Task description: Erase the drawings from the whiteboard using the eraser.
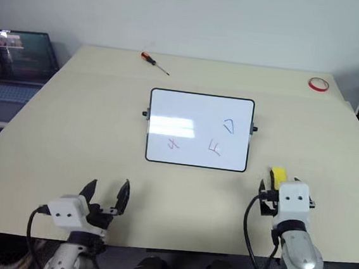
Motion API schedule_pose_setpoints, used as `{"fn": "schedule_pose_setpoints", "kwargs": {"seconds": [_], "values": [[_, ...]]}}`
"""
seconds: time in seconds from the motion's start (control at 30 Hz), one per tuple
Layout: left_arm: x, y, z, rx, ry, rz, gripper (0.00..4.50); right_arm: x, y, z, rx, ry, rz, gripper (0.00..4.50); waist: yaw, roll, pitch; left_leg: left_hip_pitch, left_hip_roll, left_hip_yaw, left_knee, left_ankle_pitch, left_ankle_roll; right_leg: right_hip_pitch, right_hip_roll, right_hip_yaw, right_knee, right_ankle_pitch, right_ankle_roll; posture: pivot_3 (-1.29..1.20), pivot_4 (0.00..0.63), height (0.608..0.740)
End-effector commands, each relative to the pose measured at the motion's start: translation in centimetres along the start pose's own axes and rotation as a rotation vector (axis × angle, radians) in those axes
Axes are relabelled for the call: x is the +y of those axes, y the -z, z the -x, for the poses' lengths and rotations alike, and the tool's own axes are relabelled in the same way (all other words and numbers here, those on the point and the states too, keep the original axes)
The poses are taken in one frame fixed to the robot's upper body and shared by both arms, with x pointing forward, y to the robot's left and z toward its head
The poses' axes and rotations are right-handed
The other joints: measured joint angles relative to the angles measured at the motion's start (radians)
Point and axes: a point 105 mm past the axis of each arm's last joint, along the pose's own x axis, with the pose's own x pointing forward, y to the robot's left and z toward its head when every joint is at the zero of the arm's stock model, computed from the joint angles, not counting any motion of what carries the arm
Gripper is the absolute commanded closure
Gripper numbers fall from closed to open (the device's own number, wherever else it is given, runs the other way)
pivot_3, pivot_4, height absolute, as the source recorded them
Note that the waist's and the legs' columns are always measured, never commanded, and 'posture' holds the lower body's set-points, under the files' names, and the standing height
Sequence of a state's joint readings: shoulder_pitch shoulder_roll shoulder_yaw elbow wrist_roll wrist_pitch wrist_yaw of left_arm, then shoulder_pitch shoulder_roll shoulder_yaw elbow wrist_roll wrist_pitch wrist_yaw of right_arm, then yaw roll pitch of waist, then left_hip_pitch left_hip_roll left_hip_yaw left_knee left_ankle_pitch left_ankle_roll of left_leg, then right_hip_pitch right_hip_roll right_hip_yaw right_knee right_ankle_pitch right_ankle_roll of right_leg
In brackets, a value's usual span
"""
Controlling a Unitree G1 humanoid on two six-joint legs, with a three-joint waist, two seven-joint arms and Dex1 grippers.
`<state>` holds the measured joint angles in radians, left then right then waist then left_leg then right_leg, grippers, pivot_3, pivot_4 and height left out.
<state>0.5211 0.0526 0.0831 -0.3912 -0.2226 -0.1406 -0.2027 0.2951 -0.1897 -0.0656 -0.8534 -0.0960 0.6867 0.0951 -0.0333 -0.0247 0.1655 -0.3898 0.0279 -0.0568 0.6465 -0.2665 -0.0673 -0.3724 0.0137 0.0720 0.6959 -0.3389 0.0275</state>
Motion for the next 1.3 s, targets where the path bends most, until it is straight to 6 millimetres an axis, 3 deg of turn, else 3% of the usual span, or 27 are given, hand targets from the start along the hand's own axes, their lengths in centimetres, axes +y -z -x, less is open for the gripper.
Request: {"fn": "schedule_pose_setpoints", "kwargs": {"seconds": [0.03, 0.13, 0.3, 0.53, 0.7, 0.8, 0.97, 1.3], "values": [[0.0, 0.5, 0.9, -0.013, 0.011, -0.002, 0.0, -0.2, -2.1, 0.7, -0.069, -0.016, 0.028, 0.04, -0.003, 0.0, 0.0, 0.0, 0.0, 0.0, 0.0, 0.0, 0.0, 0.0, 0.0, 0.0, 0.0, 0.0, 0.0, 0.0, 0.15, 0.74], [-0.4, 1.5, 0.7, -0.009, 0.013, -0.025, 0.0, 0.0, -1.1, 0.5, -0.029, -0.025, 0.027, 0.04, -0.002, -0.001, -0.001, 0.0, -0.001, 0.0, 0.0, 0.0, 0.0, 0.0, 0.0, 0.0, 0.0, 0.0, 0.0, 0.0, 0.15, 0.74], [-1.3, 0.4, 0.5, -0.022, 0.028, -0.02, 0.0, 0.1, -1.4, 1.8, -0.027, -0.022, 0.027, 0.04, 0.001, -0.001, -0.002, 0.0, 0.0, 0.0, 0.0, 0.0, 0.0, 0.001, 0.0, 0.0, 0.0, 0.0, 0.0, 0.0, 0.15, 0.74], [-1.7, -2.3, -1.7, -0.075, 0.028, -0.041, 0.0, 0.2, -0.9, 1.2, -0.023, 0.006, -0.002, 0.04, 0.0, -0.001, -0.002, 0.001, 0.0, 0.0, 0.0, 0.0, 0.0, 0.001, 0.0, 0.0, 0.0, 0.0, 0.0, 0.0, 0.15, 0.74], [-1.7, -2.9, -3.5, -0.092, 0.034, -0.061, 0.0, 0.5, -0.9, 0.7, -0.035, 0.032, -0.02, 0.04, 0.001, -0.001, -0.002, 0.001, -0.001, 0.0, 0.0, 0.0, 0.0, 0.001, 0.001, 0.0, 0.0, 0.0, 0.0, 0.0, 0.15, 0.74], [-1.4, -4.9, -2.3, -0.106, 0.052, -0.079, 0.0, -0.1, -0.6, 1.3, -0.028, 0.05, -0.031, 0.04, -0.001, -0.001, -0.002, 0.0, 0.0, 0.0, 0.0, 0.0, 0.0, 0.0, 0.0, 0.0, 0.0, 0.001, -0.001, 0.0, 0.15, 0.74], [-1.7, -6.5, -1.5, -0.083, 0.059, -0.099, 0.0, 0.7, -0.2, 1.5, -0.015, 0.044, -0.063, 0.04, -0.002, -0.001, -0.002, 0.0, 0.001, -0.001, -0.001, 0.0, 0.0, 0.0, 0.0, 0.0, 0.0, 0.0, -0.002, 0.0, 0.15, 0.74], [-3.4, -8.0, -4.4, -0.109, 0.092, -0.094, 0.0, 0.9, -1.0, 0.2, -0.065, 0.063, -0.06, 0.04, 0.0, -0.001, -0.002, 0.003, 0.0, 0.0, -0.001, 0.0, 0.0, 0.002, 0.0, 0.0, 0.001, -0.001, -0.001, 0.0, 0.15, 0.74]]}}
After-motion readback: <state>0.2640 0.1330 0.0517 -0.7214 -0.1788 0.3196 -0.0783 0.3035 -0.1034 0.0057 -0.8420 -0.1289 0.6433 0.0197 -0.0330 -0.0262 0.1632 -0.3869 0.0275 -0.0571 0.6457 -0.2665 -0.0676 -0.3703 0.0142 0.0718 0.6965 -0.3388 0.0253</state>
